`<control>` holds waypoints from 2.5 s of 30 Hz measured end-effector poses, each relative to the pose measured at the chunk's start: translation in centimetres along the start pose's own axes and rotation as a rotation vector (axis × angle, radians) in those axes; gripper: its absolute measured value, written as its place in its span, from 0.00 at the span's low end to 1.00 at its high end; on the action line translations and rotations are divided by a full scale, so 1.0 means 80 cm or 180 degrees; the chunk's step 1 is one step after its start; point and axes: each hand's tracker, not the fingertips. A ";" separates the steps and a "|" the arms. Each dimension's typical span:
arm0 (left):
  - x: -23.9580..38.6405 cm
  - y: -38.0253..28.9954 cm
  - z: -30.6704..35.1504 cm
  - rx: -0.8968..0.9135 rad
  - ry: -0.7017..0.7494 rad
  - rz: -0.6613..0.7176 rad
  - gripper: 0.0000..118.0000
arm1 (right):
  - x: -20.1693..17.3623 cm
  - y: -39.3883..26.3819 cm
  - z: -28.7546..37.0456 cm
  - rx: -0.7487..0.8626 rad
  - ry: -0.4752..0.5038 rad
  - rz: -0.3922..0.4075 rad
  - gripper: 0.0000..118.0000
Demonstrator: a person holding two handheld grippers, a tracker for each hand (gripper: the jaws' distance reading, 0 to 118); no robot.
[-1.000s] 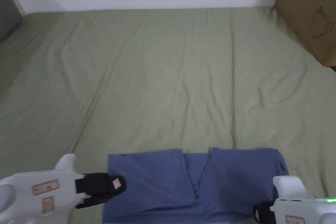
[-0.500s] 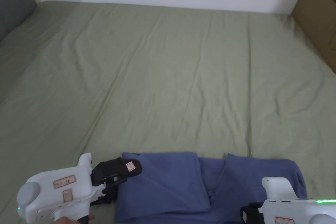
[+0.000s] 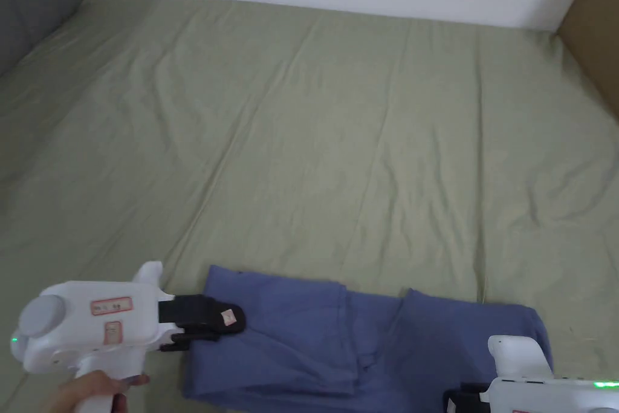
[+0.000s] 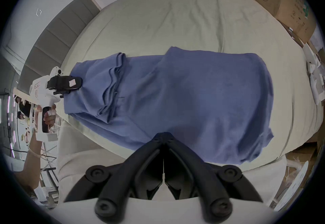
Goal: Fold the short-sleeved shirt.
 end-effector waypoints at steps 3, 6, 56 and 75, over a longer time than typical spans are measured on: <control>-0.006 0.015 0.049 0.0245 0.0403 -0.0063 0.06 | 0.001 0.003 0.002 0.0059 -0.0006 -0.0034 0.00; -0.015 0.023 0.093 0.0326 0.0622 0.0002 0.06 | 0.009 0.004 0.002 0.0105 0.0113 -0.0162 0.00; 0.162 -0.091 -0.157 -0.0504 0.0884 -0.0513 0.08 | 0.133 -0.061 0.037 0.0394 0.0077 -0.0895 0.00; 0.244 -0.150 -0.312 -0.1251 0.0692 -0.1165 0.08 | 0.136 -0.066 0.051 0.0443 0.0025 -0.0896 0.00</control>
